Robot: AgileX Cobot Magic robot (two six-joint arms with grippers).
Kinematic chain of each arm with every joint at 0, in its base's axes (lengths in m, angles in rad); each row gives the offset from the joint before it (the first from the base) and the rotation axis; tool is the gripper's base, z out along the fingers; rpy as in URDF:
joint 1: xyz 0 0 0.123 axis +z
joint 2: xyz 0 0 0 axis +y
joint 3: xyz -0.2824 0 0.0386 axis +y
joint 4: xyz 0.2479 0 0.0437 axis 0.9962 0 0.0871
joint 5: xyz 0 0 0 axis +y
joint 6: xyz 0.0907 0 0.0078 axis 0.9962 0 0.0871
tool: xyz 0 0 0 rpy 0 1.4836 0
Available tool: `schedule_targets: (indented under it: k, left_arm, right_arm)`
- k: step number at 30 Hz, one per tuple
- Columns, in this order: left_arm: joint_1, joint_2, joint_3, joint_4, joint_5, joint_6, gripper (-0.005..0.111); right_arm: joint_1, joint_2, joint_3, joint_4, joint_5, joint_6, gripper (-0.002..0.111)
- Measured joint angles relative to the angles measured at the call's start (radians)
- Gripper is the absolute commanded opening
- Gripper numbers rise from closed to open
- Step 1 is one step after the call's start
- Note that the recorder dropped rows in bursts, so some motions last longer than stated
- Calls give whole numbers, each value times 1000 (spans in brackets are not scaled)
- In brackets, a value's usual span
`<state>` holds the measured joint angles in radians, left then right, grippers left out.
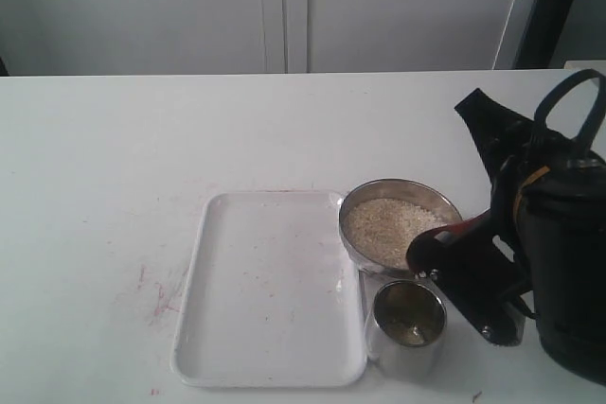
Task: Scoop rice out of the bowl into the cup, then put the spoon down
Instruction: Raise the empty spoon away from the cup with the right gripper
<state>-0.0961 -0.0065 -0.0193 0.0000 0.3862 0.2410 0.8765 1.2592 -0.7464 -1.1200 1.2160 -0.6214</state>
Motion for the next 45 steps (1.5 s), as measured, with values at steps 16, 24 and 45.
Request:
schedule_targets:
  k: [16, 24, 45]
  left_arm:
    - [0, 0, 0, 0, 0, 0, 14]
    - [0, 0, 0, 0, 0, 0, 14]
    - [0, 0, 0, 0, 0, 0, 14]
  right_arm:
    - [40, 0, 0, 9, -1, 0, 0]
    - [40, 0, 0, 9, -1, 233, 0]
    - [40, 0, -10, 443, 1, 1255, 0]
